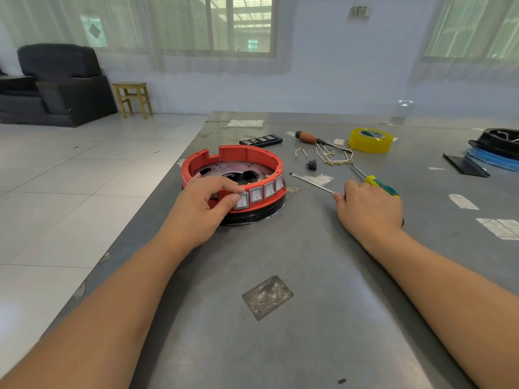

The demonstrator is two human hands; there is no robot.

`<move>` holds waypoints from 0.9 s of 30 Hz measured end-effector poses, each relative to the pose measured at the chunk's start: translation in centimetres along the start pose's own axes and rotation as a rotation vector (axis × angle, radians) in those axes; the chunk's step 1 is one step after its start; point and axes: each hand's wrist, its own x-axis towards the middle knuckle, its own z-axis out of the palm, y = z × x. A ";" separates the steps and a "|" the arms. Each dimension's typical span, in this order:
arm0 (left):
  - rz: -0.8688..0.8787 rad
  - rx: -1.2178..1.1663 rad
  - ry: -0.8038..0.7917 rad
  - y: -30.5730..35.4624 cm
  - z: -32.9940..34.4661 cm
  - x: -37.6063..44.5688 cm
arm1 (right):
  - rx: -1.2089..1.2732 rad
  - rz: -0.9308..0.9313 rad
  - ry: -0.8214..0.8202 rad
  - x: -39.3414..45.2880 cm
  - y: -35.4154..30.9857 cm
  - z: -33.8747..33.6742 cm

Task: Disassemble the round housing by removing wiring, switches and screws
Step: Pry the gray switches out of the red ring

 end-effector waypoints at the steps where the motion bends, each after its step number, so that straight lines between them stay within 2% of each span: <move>1: -0.004 -0.010 0.003 0.0 0.0 0.0 | -0.010 -0.024 -0.008 0.0 0.0 -0.1; 6: 0.000 -0.026 0.035 0.0 0.0 0.0 | -0.023 -0.020 -0.060 -0.5 0.0 -0.9; 8: -0.007 -0.035 0.039 -0.1 0.1 0.1 | -0.005 -0.044 -0.010 -0.6 -0.6 -1.5; 12: -0.007 -0.058 0.051 -0.2 0.2 0.2 | 0.270 -0.341 0.192 -2.1 -4.8 -3.8; 15: 0.018 -0.096 0.086 -0.2 0.4 0.3 | 0.412 -0.484 0.246 -4.0 -9.5 -4.9; 20: 0.015 -0.119 0.100 0.0 0.2 0.3 | 0.595 -0.416 0.266 -4.0 -13.8 -5.3; 27: -0.002 -0.135 0.104 0.3 0.2 0.3 | 0.735 -0.366 0.268 -3.4 -14.3 -4.9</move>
